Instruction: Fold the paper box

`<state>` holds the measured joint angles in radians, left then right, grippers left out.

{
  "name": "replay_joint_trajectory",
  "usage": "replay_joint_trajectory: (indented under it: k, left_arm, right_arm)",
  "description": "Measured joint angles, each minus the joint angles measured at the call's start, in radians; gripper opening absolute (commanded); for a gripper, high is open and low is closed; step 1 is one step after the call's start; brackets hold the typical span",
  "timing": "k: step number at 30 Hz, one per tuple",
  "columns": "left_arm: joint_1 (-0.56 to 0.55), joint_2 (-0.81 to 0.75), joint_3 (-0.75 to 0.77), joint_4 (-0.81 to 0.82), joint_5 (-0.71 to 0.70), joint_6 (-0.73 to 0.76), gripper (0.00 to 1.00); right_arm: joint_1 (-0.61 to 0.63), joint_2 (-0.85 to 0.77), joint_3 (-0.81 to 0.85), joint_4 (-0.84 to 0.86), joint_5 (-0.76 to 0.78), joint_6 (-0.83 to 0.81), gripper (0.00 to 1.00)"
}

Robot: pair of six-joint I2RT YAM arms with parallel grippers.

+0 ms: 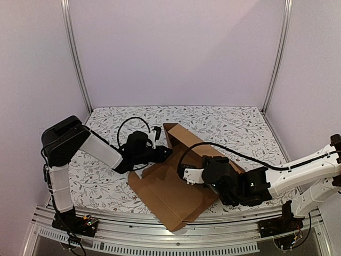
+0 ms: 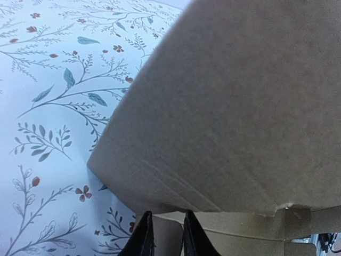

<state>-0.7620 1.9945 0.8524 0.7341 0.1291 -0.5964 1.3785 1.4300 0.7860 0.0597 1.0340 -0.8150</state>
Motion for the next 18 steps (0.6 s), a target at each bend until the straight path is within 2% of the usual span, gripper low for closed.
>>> replay_joint_trajectory:
  k: [18]
  left_arm:
    - [-0.015, -0.379, -0.074, -0.397, -0.098, 0.126, 0.23]
  right_arm:
    - [0.001, -0.033, -0.044, 0.018, -0.05, -0.005, 0.0]
